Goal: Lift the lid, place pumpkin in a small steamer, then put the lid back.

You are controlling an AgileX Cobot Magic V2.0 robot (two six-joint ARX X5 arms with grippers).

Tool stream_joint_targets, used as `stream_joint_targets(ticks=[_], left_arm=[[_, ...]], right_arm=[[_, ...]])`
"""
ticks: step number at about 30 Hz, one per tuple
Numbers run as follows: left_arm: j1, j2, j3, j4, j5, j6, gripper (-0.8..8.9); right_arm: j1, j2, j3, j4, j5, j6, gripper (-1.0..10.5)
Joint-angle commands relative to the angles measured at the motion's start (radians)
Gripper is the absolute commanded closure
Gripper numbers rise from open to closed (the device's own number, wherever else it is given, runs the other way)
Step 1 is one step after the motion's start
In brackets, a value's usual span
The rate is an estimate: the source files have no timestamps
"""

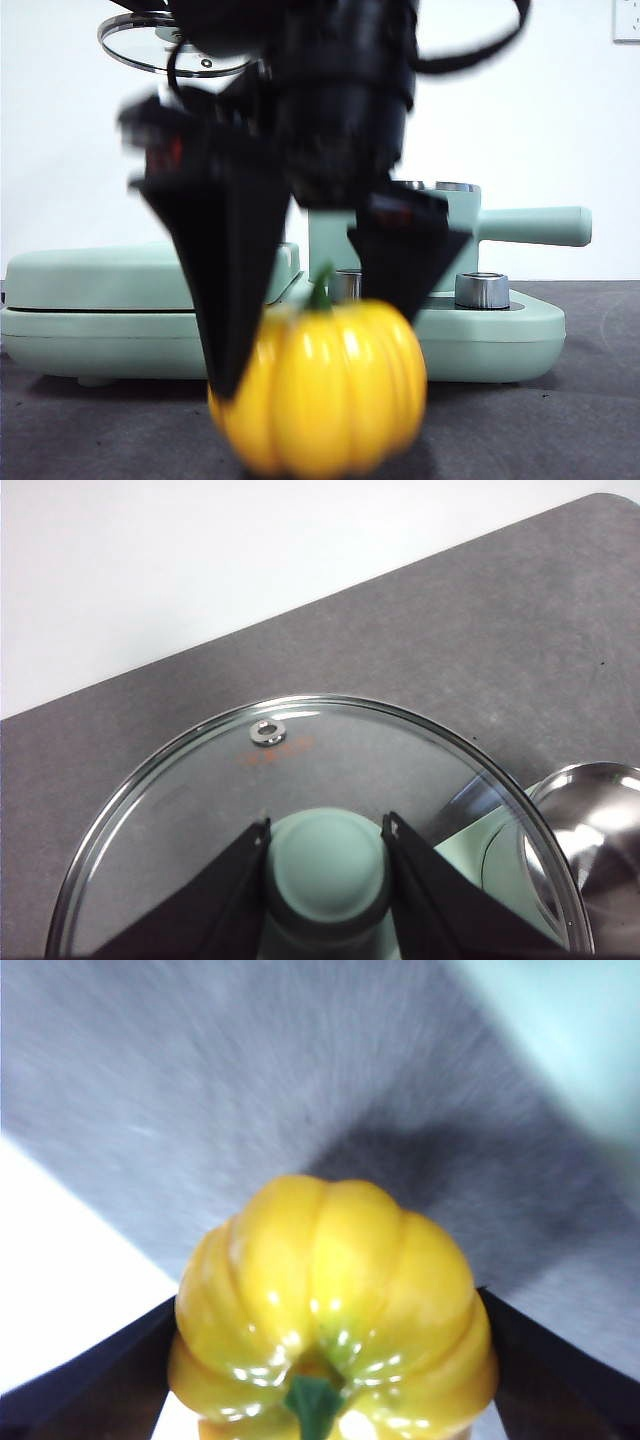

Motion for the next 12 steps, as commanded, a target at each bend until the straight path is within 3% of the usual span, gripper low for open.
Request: stream_joint_targets(ticks=[1, 12], left_arm=[[0.0, -0.01, 0.037, 0.024, 0.006, -0.009, 6.97], [0.005, -0.009, 0.037, 0.027, 0.006, -0.011, 6.97]], right_arm=[[-0.013, 0.02, 0.113, -0.073, 0.005, 0.01, 6.2], [-0.212, 0.032, 0.499, -0.257, 0.011, -0.081, 6.2]])
